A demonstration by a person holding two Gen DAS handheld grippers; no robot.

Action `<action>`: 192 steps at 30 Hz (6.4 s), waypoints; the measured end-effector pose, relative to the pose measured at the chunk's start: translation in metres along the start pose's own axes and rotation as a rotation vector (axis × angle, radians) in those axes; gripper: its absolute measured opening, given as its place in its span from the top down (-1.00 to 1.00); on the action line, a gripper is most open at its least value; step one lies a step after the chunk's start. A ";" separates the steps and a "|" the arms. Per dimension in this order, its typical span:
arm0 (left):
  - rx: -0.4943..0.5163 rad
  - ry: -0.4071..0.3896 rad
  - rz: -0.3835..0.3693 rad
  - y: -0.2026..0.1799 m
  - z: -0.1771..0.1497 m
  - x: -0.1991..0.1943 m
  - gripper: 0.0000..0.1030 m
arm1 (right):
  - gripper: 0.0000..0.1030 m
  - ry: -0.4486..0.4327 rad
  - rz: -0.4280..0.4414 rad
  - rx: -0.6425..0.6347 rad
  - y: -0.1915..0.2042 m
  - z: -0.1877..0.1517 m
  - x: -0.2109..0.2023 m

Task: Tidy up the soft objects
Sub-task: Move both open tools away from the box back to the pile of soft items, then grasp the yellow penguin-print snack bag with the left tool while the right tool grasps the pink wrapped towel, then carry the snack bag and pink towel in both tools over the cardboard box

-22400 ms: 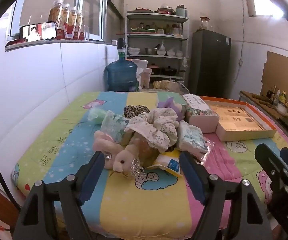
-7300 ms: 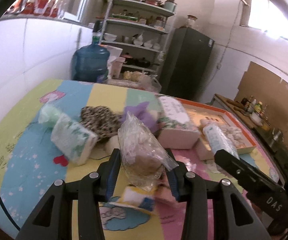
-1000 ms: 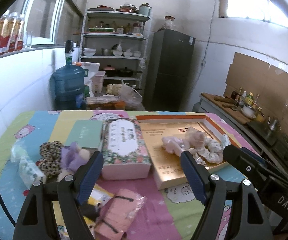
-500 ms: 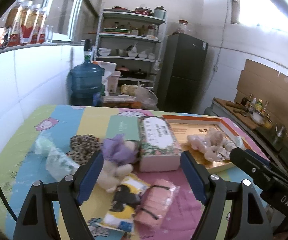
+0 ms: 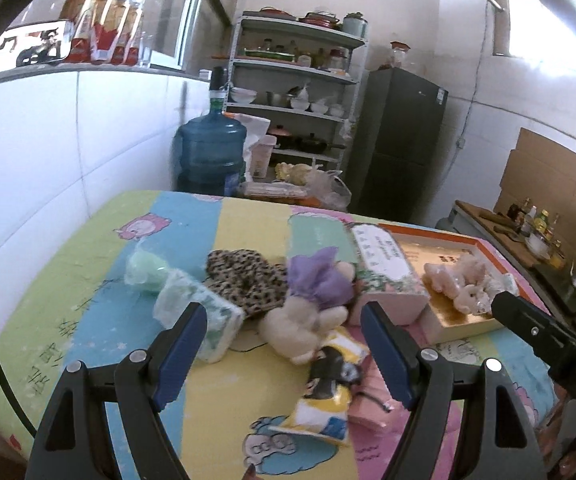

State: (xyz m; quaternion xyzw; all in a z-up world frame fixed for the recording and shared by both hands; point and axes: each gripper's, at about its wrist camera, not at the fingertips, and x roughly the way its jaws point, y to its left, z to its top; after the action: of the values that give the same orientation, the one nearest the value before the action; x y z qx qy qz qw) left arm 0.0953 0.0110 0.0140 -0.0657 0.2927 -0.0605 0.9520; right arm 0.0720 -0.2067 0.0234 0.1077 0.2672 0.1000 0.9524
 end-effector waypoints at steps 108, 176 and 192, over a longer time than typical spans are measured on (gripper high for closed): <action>0.189 0.152 -0.580 -0.036 -0.047 -0.007 0.22 | -0.03 0.037 -0.267 0.032 -0.011 -0.045 -0.005; 0.203 0.153 -0.370 -0.211 0.028 0.107 0.24 | -0.03 -0.078 -0.266 0.074 -0.178 0.029 -0.018; 0.177 0.177 -0.324 -0.238 0.064 0.155 0.24 | -0.03 0.002 -0.120 0.040 -0.218 0.069 0.020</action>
State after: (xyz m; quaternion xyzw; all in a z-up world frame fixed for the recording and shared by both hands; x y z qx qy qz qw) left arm 0.2409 -0.2414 0.0196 -0.0225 0.3543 -0.2440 0.9025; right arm 0.1545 -0.4211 0.0147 0.1101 0.2760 0.0373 0.9541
